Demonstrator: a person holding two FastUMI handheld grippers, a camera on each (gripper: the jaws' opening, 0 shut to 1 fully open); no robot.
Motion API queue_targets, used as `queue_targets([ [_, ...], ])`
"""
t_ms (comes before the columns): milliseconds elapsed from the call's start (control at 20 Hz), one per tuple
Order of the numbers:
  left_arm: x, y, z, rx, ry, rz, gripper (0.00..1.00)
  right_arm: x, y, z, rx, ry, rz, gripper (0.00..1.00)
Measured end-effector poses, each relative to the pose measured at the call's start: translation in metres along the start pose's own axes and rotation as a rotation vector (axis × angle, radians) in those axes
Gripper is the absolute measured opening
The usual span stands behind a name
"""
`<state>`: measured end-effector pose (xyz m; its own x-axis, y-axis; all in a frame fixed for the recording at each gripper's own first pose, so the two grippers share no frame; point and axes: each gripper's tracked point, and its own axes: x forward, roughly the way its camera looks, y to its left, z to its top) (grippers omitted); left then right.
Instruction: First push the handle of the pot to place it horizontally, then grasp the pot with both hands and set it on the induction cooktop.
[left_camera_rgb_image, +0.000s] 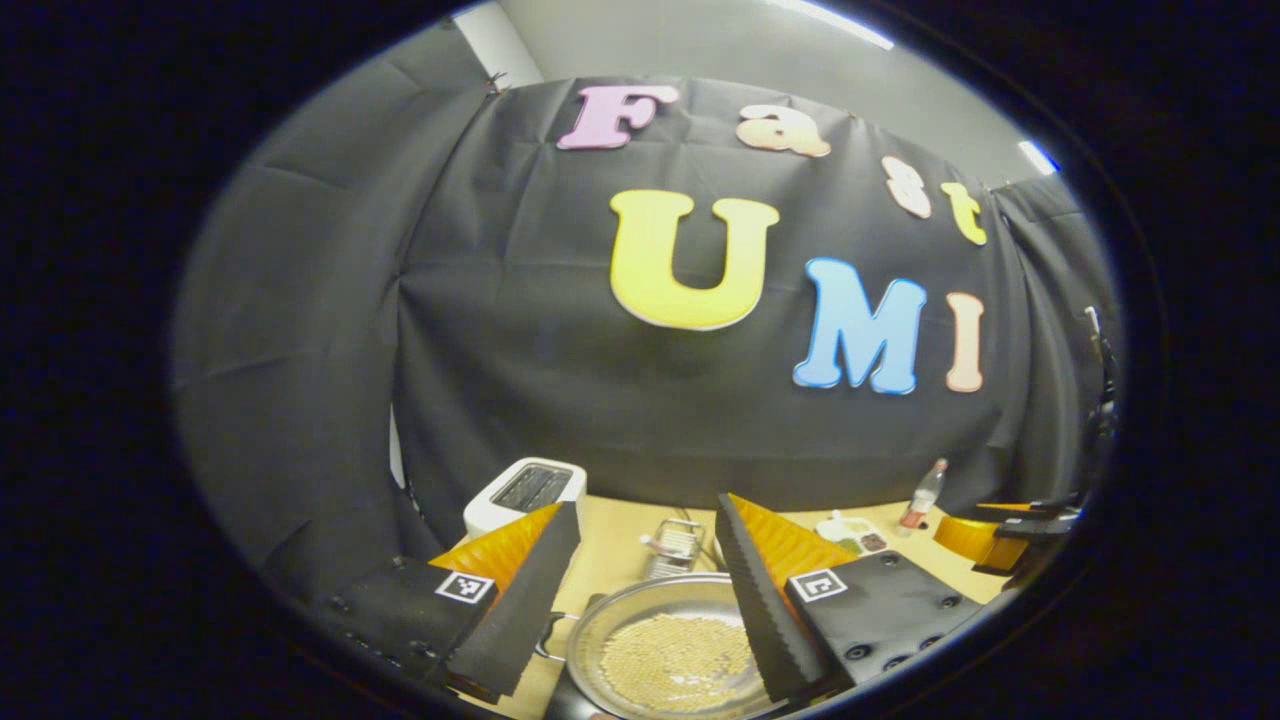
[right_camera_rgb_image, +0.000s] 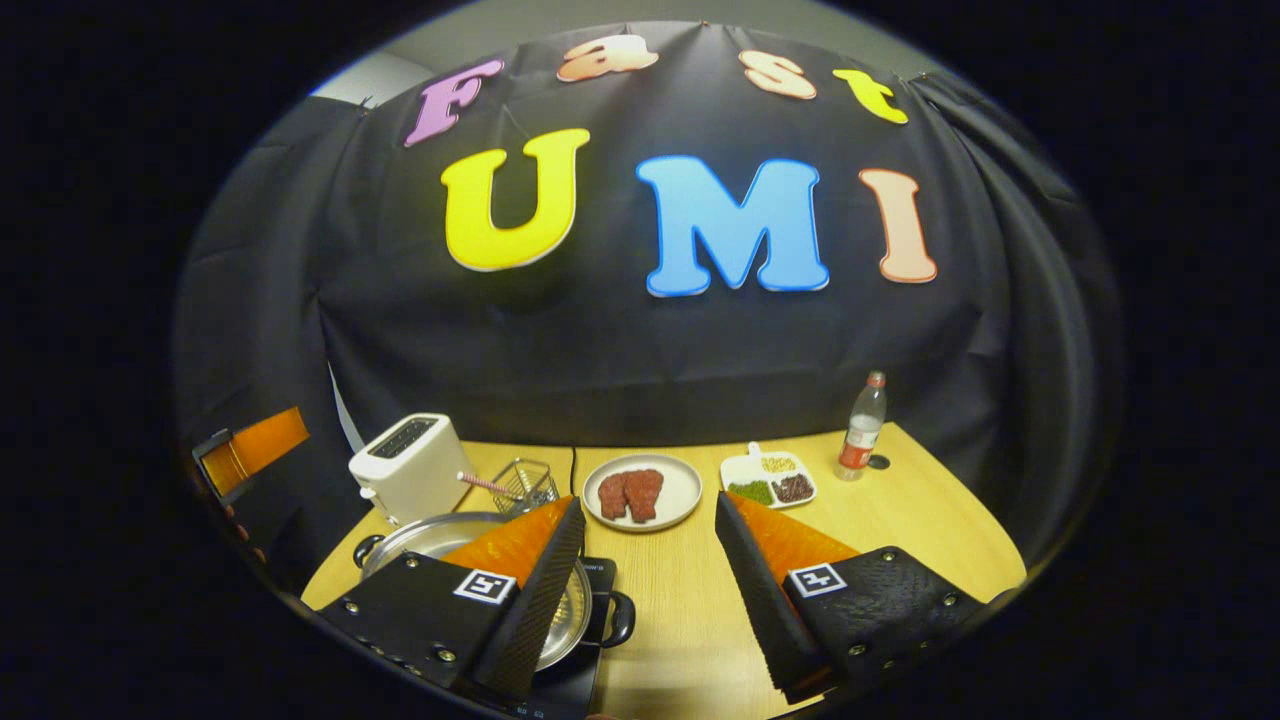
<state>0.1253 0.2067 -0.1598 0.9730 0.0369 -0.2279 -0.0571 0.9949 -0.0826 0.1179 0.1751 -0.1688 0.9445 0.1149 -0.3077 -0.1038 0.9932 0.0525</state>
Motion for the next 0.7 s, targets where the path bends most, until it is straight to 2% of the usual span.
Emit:
queue_targets([
  [150, -0.027, -0.055, 0.036, 0.003, -0.042, -0.02, 0.91, -0.032, -0.025, 0.053, 0.007, -0.085, -0.008, 0.84],
  [350, -0.059, -0.125, 0.069, -0.022, -0.079, -0.052, 0.91, -0.071, -0.069, 0.102, 0.031, -0.142, -0.021, 0.84],
  [550, -0.091, -0.183, 0.099, 0.019, -0.109, -0.069, 0.92, -0.099, -0.108, 0.132, 0.035, -0.193, -0.037, 0.85],
  [700, -0.104, -0.208, 0.118, 0.035, -0.136, -0.059, 0.92, -0.113, -0.128, 0.145, 0.036, -0.213, -0.035, 0.85],
])
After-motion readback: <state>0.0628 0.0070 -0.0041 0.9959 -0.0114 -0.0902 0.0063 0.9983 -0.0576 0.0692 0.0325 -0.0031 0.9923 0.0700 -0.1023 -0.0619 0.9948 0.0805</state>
